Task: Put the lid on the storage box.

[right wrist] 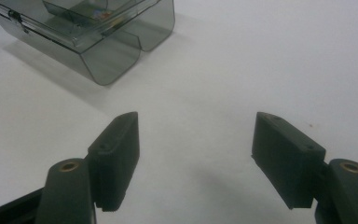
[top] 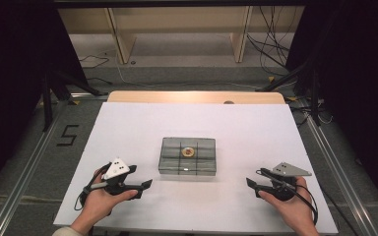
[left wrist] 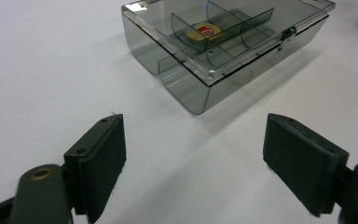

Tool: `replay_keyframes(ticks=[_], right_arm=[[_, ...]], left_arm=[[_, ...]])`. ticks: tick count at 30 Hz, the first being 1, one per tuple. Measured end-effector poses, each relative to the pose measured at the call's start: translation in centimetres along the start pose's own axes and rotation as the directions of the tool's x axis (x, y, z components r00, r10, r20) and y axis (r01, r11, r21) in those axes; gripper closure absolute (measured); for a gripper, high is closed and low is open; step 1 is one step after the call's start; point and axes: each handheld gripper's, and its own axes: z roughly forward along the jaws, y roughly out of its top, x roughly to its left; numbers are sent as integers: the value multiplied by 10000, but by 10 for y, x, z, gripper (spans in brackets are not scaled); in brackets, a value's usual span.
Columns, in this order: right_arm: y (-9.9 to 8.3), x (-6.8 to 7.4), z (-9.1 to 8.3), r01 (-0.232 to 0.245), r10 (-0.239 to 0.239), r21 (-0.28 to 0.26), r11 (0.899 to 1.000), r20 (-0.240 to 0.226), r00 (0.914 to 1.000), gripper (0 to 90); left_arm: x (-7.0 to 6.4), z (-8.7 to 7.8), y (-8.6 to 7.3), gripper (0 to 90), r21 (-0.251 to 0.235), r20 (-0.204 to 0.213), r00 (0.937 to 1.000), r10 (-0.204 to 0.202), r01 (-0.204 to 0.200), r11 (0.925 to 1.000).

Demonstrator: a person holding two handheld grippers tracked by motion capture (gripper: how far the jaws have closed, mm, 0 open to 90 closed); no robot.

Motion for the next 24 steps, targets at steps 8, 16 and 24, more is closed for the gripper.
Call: replay_keyframes(ticks=[8,16,24], right_arm=[[-6,-8,-4,-173,172,57,9998,131,9998,297],[-8,-10,-3,-203,203,-3,9998,133,9997,279],[-8,-10,-2,-170,169,40,9998,139,9998,272]], left_arm=[[6,-1,-3,171,140,-172,9999,-7,9,9999],[11,0,-4,151,270,-440,9990,100,-88,9996],[11,4,-6,142,374,-441,9990,39,-22,9993]])
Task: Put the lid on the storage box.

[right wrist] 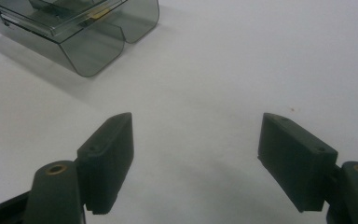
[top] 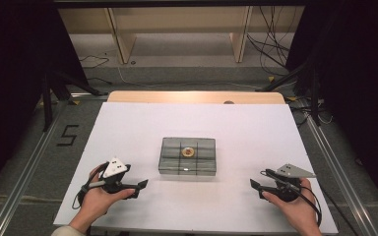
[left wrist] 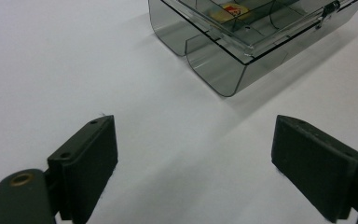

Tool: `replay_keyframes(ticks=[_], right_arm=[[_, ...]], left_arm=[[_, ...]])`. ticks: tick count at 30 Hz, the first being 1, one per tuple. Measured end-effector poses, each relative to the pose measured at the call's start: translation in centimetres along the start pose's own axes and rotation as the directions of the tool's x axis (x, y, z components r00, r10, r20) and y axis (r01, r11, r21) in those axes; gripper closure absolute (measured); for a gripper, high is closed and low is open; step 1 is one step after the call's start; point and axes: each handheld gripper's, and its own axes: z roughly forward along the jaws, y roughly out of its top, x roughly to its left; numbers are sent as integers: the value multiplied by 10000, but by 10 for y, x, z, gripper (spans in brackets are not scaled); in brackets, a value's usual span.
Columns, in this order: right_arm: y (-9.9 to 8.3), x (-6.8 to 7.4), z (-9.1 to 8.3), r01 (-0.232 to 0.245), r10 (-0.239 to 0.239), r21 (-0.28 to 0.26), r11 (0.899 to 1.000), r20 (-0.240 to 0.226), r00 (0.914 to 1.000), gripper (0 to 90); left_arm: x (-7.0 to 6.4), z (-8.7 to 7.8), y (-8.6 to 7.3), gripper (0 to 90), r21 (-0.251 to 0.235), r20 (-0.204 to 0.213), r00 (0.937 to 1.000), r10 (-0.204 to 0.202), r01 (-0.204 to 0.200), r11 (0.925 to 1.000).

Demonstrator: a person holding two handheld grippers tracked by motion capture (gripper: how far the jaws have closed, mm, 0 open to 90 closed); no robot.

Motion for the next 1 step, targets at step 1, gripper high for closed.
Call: replay_keyframes(ticks=[1], right_arm=[[0,0,0,-4,4,-1,10000,-8,10000,271]], left_arm=[[0,0,0,140,2,-11,10000,-4,4,10000]])
